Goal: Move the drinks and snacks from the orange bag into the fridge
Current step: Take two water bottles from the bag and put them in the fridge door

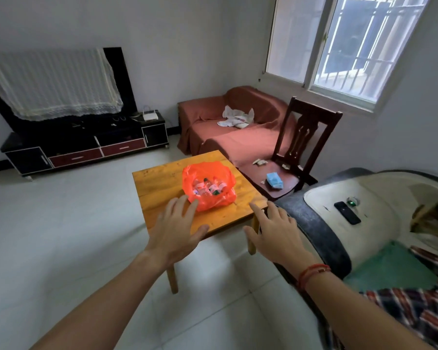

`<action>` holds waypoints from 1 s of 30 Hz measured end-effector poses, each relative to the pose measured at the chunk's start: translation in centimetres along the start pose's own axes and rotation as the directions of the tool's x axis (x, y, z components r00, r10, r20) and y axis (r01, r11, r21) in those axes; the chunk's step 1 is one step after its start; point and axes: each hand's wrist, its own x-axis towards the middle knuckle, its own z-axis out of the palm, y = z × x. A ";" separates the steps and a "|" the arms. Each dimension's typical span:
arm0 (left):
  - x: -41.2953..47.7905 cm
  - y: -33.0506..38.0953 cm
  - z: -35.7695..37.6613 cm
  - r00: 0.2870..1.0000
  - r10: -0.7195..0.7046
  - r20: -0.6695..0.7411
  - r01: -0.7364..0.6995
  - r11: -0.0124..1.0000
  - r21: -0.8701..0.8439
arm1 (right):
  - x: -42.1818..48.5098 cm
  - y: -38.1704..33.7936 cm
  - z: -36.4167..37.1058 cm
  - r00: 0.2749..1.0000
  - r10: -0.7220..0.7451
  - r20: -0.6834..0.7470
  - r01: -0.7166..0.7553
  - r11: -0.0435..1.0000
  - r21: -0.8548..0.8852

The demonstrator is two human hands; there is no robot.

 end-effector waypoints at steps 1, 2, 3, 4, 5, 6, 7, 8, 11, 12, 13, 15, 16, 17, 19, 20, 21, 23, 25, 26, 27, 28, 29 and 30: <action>1.8 -0.2 0.3 1.000 -0.012 0.006 0.012 1.000 -0.006 | 2.0 0.4 -0.1 1.000 0.000 0.006 0.000 1.000 0.013; 3.4 -0.4 0.7 1.000 -0.019 0.019 0.019 1.000 -0.007 | 3.8 0.6 -0.1 1.000 -0.006 0.014 0.006 1.000 0.016; 4.7 -0.6 1.2 0.999 -0.026 0.033 0.026 1.000 -0.005 | 5.3 0.8 0.1 1.000 -0.014 0.027 0.014 1.000 0.012; 5.9 -0.8 1.8 0.999 -0.034 0.040 0.034 0.999 -0.007 | 6.6 1.0 0.4 0.999 -0.022 0.037 0.021 1.000 0.014; 7.0 -1.1 2.4 0.998 -0.043 0.041 0.043 0.999 -0.016 | 7.9 1.1 0.7 0.998 -0.028 0.049 0.027 0.999 0.018; 8.1 -1.4 3.0 0.998 -0.054 0.041 0.055 0.998 -0.028 | 9.3 1.3 0.9 0.998 -0.034 0.061 0.033 0.999 0.017; 9.3 -1.8 3.5 0.997 -0.064 0.044 0.065 0.997 -0.037 | 10.7 1.4 1.1 0.997 -0.040 0.070 0.039 0.999 0.011; 10.6 -2.2 4.0 0.996 -0.071 0.051 0.073 0.997 -0.040 | 12.3 1.5 1.4 0.996 -0.046 0.073 0.046 0.999 0.003; 14.1 -3.9 5.8 0.993 -0.085 0.078 0.088 0.996 -0.036 | 16.6 1.5 2.6 0.993 -0.063 0.102 0.064 0.998 0.001; 15.2 -4.5 6.4 0.992 -0.090 0.084 0.094 0.995 -0.038 | 18.0 1.4 3.1 0.991 -0.071 0.114 0.071 0.997 0.004; 16.2 -5.1 7.0 0.992 -0.095 0.085 0.098 0.994 -0.042 | 19.2 1.3 3.6 0.989 -0.079 0.121 0.079 0.997 0.005; 18.7 -6.2 8.3 0.992 -0.095 0.087 0.100 0.994 -0.050 | 22.0 1.3 4.4 0.987 -0.091 0.132 0.092 0.996 -0.005; 20.1 -6.7 8.9 0.992 -0.089 0.094 0.095 0.994 -0.053 | 23.5 1.4 4.7 0.986 -0.093 0.138 0.096 0.995 -0.013; 21.4 -7.2 9.7 0.991 -0.084 0.105 0.091 0.994 -0.060 | 25.0 1.4 5.1 0.985 -0.093 0.143 0.098 0.995 -0.023; 24.2 -8.4 11.3 0.989 -0.085 0.125 0.097 0.991 -0.095 | 28.2 1.2 5.8 0.986 -0.093 0.138 0.099 0.994 -0.042; 25.5 -9.1 12.1 0.987 -0.088 0.131 0.103 0.988 -0.117 | 29.9 0.9 6.2 0.987 -0.091 0.135 0.098 0.994 -0.044; 27.0 -9.8 12.8 0.986 -0.092 0.140 0.111 0.984 -0.136 | 31.6 0.6 6.6 0.986 -0.087 0.142 0.094 0.995 -0.043; 30.0 -11.5 14.2 0.980 -0.098 0.172 0.127 0.978 -0.165 | 35.3 0.1 7.5 0.983 -0.079 0.165 0.087 0.995 -0.044; 32.4 -12.9 15.5 0.971 -0.102 0.218 0.141 0.975 -0.173 | 38.5 -0.4 8.4 0.979 -0.075 0.189 0.084 0.996 -0.043; 33.5 -13.5 16.1 0.968 -0.104 0.229 0.144 0.975 -0.167 | 39.9 -0.6 8.9 0.978 -0.069 0.194 0.077 0.996 -0.034; 34.5 -14.1 16.7 0.967 -0.106 0.234 0.146 0.976 -0.160 | 41.2 -0.8 9.4 0.977 -0.065 0.203 0.072 0.997 -0.027; 35.5 -14.5 17.3 0.965 -0.107 0.240 0.147 0.977 -0.156 | 42.4 -0.9 9.9 0.975 -0.061 0.214 0.068 0.997 -0.024; 36.4 -15.0 17.8 0.961 -0.108 0.253 0.150 0.977 -0.152 | 43.5 -1.0 10.5 0.972 -0.055 0.229 0.063 0.998 -0.025; 37.2 -15.3 18.4 0.957 -0.111 0.270 0.156 0.976 -0.152 | 44.5 -1.0 11.1 0.969 -0.048 0.242 0.056 0.998 -0.027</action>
